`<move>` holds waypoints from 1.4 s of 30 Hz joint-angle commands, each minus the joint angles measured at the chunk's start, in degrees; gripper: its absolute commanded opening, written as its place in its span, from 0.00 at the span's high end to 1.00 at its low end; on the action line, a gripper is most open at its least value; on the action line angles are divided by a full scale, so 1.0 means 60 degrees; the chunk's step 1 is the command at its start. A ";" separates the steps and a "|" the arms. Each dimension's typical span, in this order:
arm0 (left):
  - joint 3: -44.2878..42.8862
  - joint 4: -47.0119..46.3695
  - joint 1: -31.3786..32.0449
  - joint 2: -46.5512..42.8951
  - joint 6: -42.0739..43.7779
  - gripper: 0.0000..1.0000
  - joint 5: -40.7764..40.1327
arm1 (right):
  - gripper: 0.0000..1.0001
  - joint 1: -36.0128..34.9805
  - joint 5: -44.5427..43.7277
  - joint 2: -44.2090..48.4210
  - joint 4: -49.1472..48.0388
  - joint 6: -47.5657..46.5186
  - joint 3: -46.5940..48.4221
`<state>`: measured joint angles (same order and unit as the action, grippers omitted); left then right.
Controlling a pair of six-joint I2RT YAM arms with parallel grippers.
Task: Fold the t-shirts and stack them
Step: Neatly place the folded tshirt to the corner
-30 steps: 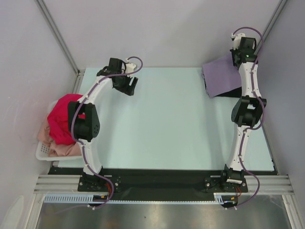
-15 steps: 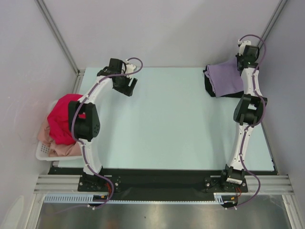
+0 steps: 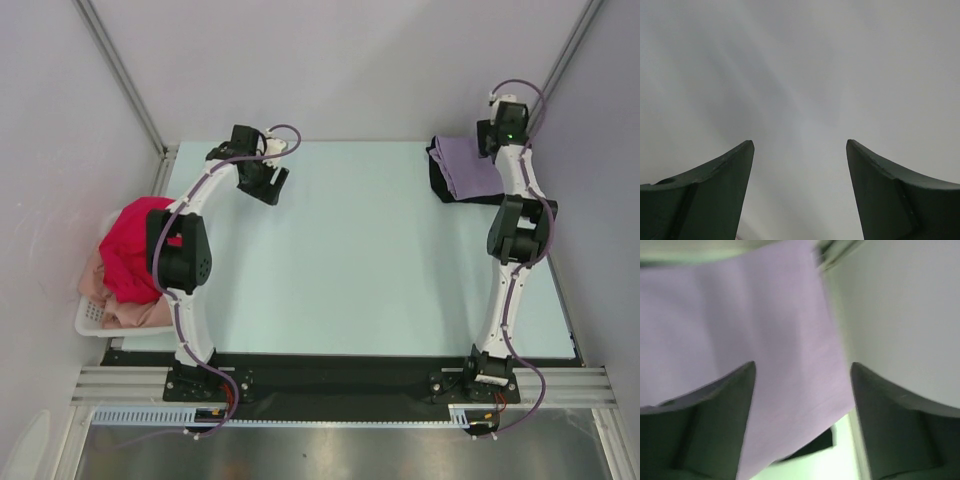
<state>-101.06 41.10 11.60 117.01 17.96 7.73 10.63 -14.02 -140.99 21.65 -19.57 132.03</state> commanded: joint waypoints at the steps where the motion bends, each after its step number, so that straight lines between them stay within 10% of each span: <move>1: -0.0326 0.0035 0.0016 -0.0224 0.0201 0.20 0.0162 | 0.26 -0.0760 0.0636 0.1523 0.0887 0.0274 -0.0921; 10: 0.0143 -0.0127 0.0016 -0.0635 0.0552 0.20 0.0382 | 0.39 -0.1640 0.1343 0.3298 0.0158 0.0392 -0.5478; 22: 0.0056 -0.0024 0.0001 -0.0547 0.0523 0.20 0.0719 | 0.71 -0.2138 -0.0769 0.2418 0.0143 -0.0078 -0.4967; 29: 0.0099 0.0020 -0.0014 -0.0517 0.0523 0.19 0.0748 | 0.51 -0.2270 -0.0007 0.2681 0.0435 0.0040 -0.5187; 42: 0.0099 0.0093 -0.0160 -0.0488 0.0509 0.20 0.0983 | 0.79 -0.2285 -0.0578 0.2463 -0.0312 0.0098 -0.5569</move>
<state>-100.18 41.30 11.31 116.84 20.05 11.88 -3.33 -16.51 -126.45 21.91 -19.57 97.93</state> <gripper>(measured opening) 0.805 0.230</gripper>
